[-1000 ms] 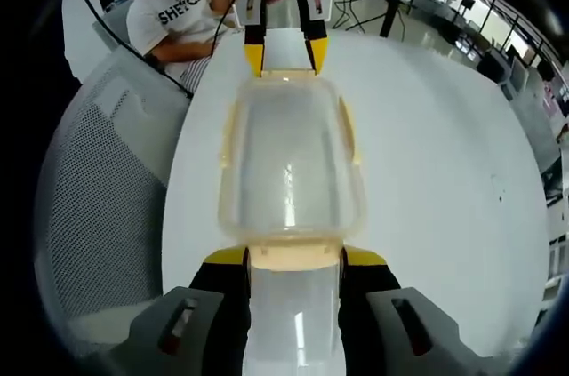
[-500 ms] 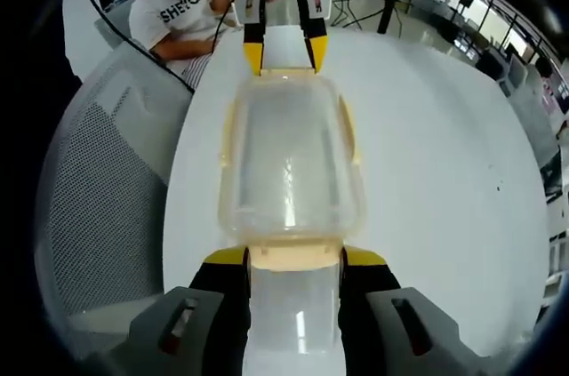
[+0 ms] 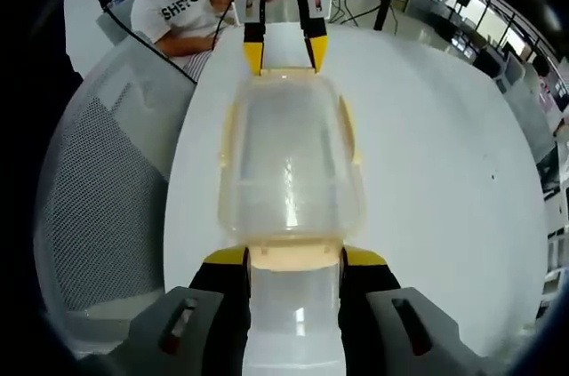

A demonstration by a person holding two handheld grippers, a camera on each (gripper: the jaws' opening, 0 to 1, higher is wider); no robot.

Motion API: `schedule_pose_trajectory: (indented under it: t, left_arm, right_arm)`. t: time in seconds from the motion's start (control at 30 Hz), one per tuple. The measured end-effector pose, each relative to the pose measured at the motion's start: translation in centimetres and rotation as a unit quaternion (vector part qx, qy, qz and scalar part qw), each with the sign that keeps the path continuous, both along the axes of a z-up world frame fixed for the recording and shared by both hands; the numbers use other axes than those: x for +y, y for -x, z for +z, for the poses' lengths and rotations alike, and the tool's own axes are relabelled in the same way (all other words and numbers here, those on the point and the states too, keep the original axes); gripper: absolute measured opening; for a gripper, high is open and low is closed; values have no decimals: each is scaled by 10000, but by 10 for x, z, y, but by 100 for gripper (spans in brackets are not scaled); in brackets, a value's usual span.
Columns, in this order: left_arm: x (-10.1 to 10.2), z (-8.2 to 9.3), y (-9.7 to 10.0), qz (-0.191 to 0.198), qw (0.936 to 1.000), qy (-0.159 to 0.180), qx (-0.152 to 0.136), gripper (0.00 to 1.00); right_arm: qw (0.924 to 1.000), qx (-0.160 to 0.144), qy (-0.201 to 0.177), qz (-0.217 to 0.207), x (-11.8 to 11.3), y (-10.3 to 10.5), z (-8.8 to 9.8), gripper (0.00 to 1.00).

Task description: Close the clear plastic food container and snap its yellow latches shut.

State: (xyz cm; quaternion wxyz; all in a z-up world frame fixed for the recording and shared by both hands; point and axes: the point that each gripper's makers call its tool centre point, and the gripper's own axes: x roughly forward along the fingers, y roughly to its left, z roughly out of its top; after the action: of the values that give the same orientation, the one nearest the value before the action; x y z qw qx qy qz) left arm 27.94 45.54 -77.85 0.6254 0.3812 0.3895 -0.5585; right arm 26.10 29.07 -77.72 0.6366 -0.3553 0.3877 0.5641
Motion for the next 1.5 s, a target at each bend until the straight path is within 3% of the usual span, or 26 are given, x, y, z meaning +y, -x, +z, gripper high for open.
schedule_pose_trajectory:
  t: [1.5]
  left_arm:
    - [-105,2,4,-208,9998,34,29,33]
  right_arm:
    - [9996,32,213,-168,-105,9,-1,35]
